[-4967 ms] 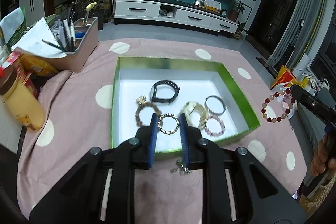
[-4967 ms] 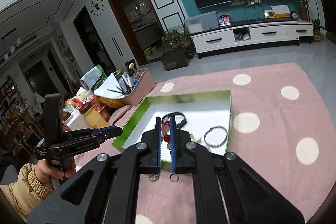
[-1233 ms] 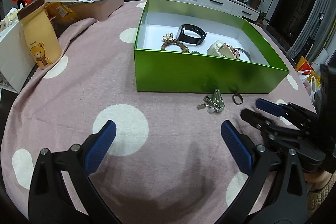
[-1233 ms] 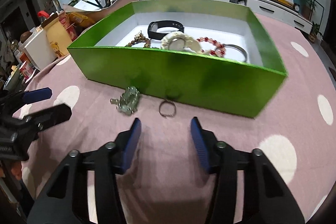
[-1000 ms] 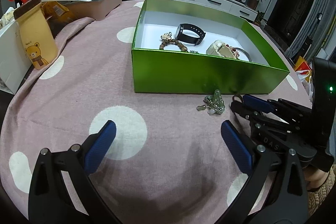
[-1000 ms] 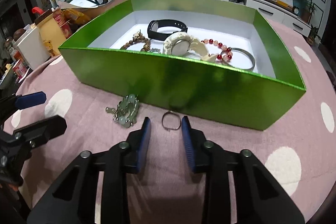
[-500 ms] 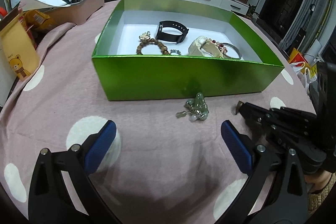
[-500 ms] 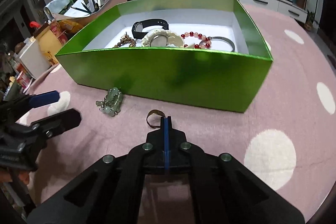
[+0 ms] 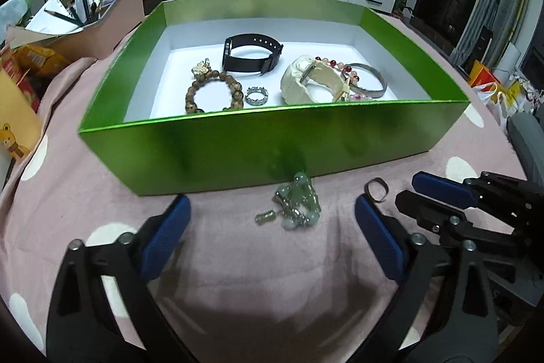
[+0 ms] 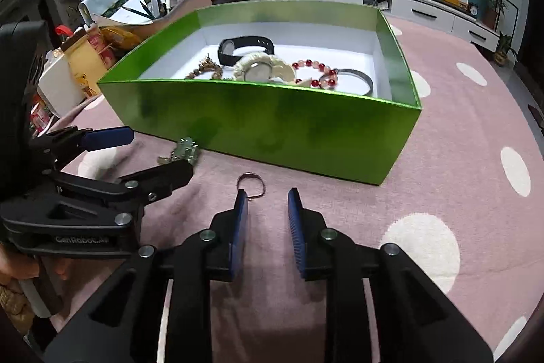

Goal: Organize jewelry
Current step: 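Grasp the green jade pendant with left tool while right tool grasps the small dark ring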

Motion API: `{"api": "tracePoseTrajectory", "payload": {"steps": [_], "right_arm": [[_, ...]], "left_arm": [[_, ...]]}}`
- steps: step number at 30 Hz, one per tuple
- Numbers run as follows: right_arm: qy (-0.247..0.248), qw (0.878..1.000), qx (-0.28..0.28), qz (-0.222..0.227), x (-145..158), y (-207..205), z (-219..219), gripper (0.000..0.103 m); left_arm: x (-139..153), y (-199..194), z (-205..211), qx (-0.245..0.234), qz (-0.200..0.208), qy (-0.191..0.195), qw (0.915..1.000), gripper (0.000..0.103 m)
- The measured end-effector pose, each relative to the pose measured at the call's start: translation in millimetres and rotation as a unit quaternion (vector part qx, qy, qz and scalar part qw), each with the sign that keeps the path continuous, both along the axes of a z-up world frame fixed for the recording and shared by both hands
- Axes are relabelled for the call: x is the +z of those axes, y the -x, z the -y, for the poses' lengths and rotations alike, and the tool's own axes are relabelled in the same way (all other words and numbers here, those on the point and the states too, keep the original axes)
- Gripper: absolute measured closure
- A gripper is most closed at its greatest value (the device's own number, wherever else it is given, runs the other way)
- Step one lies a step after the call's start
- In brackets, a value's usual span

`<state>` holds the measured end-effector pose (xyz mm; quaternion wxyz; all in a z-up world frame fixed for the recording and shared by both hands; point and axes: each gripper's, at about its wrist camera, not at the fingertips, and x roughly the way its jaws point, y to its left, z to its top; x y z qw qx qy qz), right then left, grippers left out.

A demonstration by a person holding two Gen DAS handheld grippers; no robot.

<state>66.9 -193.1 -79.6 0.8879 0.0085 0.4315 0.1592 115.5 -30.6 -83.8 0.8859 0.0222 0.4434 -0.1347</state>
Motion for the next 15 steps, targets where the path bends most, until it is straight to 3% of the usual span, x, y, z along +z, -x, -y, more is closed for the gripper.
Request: {"api": "tracePoseTrajectory", "payload": {"steps": [2,6,7,8,9,13,15], "right_arm": [[-0.005,1.000,-0.001,-0.001,-2,0,2,0.078],[-0.003,1.000,0.001,0.000,-2,3,5,0.078],[-0.003,1.000,0.001,0.001,-2,3,5,0.078],[-0.005,1.000,0.006,0.003,-1,3,4,0.078],[-0.005,1.000,0.008,0.004,0,3,3,0.078],[-0.002,1.000,0.020,0.004,1,2,-4,0.077],[-0.001,1.000,0.023,0.003,0,2,-7,0.071]], "left_arm": [[-4,-3,5,-0.009,-0.006,-0.004,0.9999,0.026],[-7,-1,11,-0.017,0.008,-0.023,0.9996,0.032],[-7,-1,12,-0.018,0.013,-0.028,0.9994,0.050],[-6,1,12,-0.021,0.020,-0.032,0.9990,0.075],[-6,1,11,-0.025,0.021,-0.028,0.9991,0.082],[-6,2,1,-0.020,0.015,-0.013,0.9996,0.089],[-3,5,-7,-0.014,0.015,-0.004,0.9998,0.090]]}}
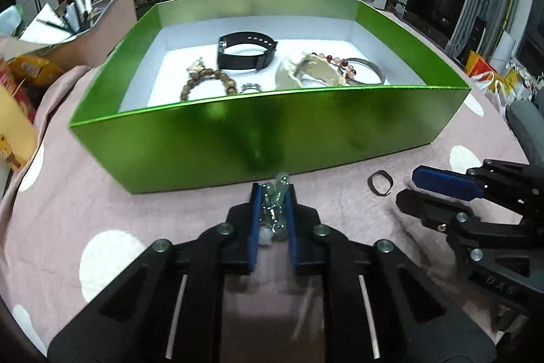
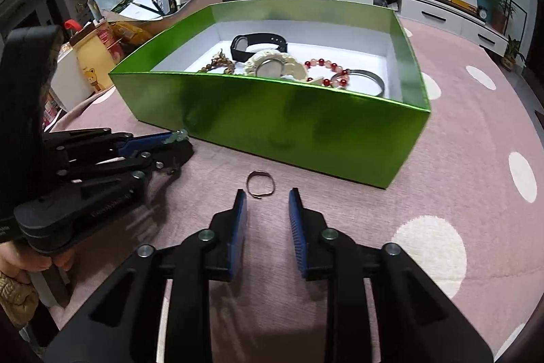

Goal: Organize jewelry
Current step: 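Grasp the green jade pendant with left tool while right tool grasps the small dark ring, then carry jade pendant over the box with left tool while right tool carries the dark ring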

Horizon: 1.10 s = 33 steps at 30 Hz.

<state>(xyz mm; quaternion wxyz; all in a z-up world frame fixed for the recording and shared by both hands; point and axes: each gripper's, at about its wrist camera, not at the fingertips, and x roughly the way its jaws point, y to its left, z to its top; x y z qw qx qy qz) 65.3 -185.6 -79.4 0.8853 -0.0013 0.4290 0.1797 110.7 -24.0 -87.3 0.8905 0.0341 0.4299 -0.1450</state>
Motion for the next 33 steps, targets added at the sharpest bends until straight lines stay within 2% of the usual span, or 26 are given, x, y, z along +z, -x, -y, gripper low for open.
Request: {"api": "tracePoseTrajectory", "payload": {"steps": [3,11,12,13,14,17,24,33], "right_arm": [[0.004,1.000,0.002,-0.001,-1,-2,-6,0.066],[0.044,0.999,0.010,0.011,-6,-16,-26,0.066],[0.051,0.999,0.010,0.013,-6,-17,-28,0.069],[0.057,0.998,0.010,0.015,-7,-18,-31,0.079],[0.056,0.998,0.011,0.015,-7,-18,-31,0.084],[0.061,0.998,0.011,0.016,-7,-17,-31,0.084],[0.025,1.000,-0.005,0.013,2,-3,-14,0.084],[-0.011,0.999,-0.016,0.043,37,22,9,0.084]], "left_arm": [[6,7,-14,0.010,0.002,0.018,0.9998,0.091],[18,19,-40,0.030,0.008,0.042,0.9986,0.091],[19,19,-42,0.032,0.008,0.045,0.9984,0.091],[20,20,-44,0.033,0.008,0.048,0.9983,0.091],[21,21,-45,0.034,0.008,0.050,0.9982,0.091],[23,22,-46,0.034,0.010,0.054,0.9979,0.091],[27,28,-50,0.032,0.009,0.065,0.9973,0.091],[43,36,-57,0.037,0.018,0.084,0.9956,0.091]]}}
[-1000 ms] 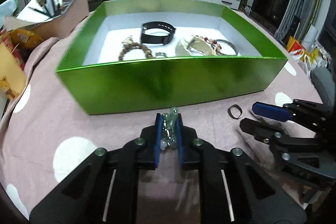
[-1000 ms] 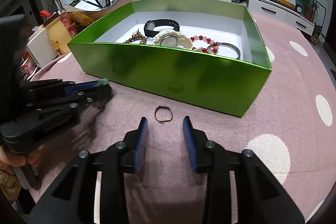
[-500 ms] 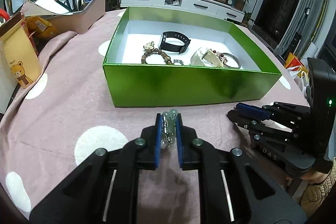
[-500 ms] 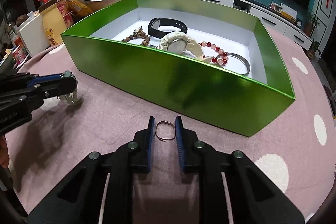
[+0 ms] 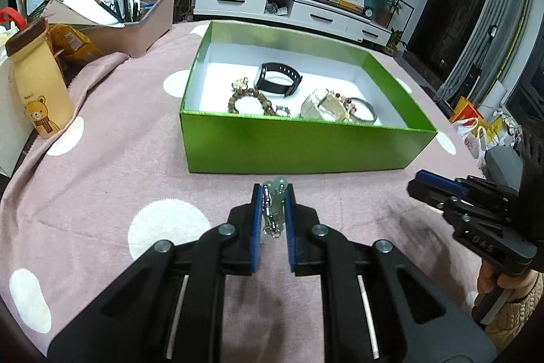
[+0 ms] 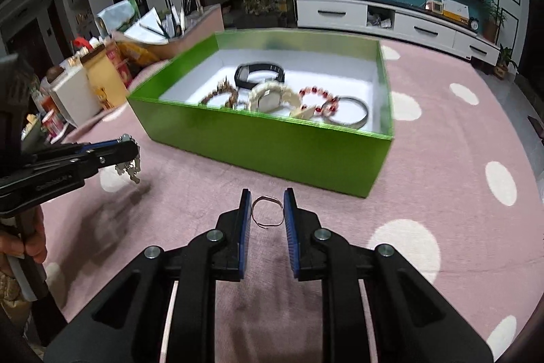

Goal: Organize jewelry
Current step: 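Carry jade pendant over the box with left tool while right tool carries the dark ring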

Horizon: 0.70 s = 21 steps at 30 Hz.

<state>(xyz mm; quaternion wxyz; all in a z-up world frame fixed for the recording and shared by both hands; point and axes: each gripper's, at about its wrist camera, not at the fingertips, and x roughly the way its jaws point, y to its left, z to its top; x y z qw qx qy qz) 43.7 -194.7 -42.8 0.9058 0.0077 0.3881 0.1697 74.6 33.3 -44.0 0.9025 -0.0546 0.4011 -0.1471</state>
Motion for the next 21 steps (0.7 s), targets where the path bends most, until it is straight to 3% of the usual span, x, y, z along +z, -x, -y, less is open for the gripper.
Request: {"api": "tracePoseTrajectory", "payload": {"steps": [10,21], "right_arm": [[-0.024,0.998,-0.003,0.052,42,6,13,0.084],[-0.019,0.995,-0.007,0.097,77,-15,16,0.084]], "left_arm": [[37,0,-2,0.001,0.038,0.001,0.9993,0.091],[75,-32,9,0.003,0.062,-0.017,0.9979,0.091]]}}
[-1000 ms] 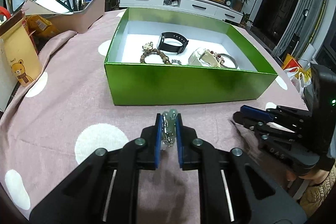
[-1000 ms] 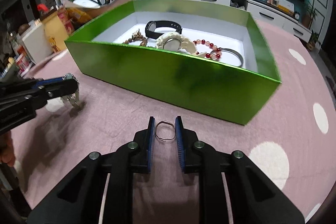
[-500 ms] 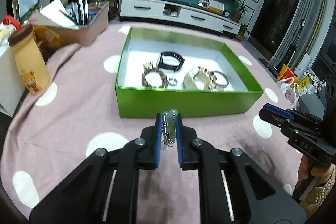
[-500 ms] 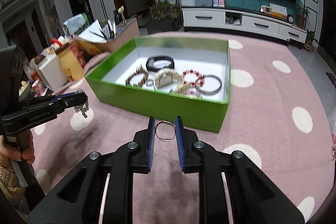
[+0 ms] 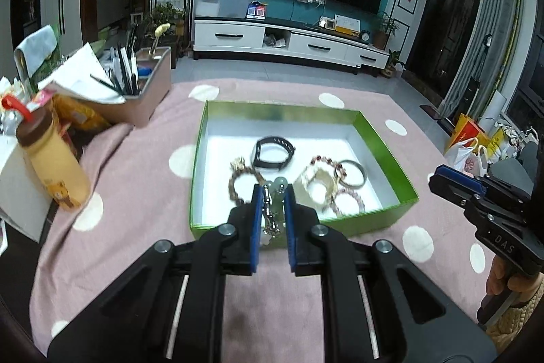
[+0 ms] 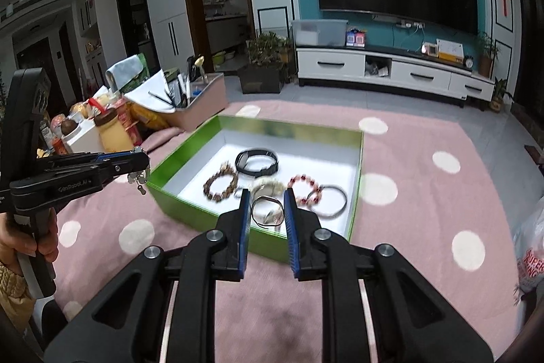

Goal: Organize jewelry
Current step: 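Carry jade pendant over the box with left tool while right tool carries the dark ring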

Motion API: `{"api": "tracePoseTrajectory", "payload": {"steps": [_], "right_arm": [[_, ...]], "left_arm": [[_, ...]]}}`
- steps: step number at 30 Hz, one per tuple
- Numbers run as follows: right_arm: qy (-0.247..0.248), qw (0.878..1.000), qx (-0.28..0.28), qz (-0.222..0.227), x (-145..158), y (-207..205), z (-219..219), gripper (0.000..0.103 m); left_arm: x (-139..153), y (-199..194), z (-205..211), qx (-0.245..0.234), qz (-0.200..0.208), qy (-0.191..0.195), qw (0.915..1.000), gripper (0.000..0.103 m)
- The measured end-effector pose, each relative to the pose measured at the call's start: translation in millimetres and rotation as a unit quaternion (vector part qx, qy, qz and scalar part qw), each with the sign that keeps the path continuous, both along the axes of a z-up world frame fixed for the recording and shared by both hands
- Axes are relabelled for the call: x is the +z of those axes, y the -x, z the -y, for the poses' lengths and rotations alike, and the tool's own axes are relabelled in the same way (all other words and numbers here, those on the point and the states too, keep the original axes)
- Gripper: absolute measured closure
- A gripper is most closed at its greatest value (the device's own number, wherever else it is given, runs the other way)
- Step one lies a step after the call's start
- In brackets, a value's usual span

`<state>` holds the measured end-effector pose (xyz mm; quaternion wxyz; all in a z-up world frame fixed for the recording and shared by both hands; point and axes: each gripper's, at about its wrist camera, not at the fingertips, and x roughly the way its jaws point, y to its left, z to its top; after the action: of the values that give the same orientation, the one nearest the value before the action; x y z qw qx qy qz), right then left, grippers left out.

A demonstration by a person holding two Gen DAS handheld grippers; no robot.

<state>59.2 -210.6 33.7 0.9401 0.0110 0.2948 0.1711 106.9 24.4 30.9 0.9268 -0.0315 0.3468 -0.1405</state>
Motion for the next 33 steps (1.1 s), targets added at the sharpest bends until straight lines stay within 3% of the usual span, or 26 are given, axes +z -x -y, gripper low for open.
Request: {"api": "tracePoseTrajectory", "payload": {"steps": [14,33], "right_arm": [[0.006,1.000,-0.018,0.018,17,-36,13,0.084],[-0.005,1.000,-0.030,-0.007,9,-91,17,0.084]], "left_arm": [[19,-47,22,-0.003,0.009,-0.022,0.9997,0.091],[-1,-108,24,0.020,-0.027,-0.037,0.9987,0.091]]}}
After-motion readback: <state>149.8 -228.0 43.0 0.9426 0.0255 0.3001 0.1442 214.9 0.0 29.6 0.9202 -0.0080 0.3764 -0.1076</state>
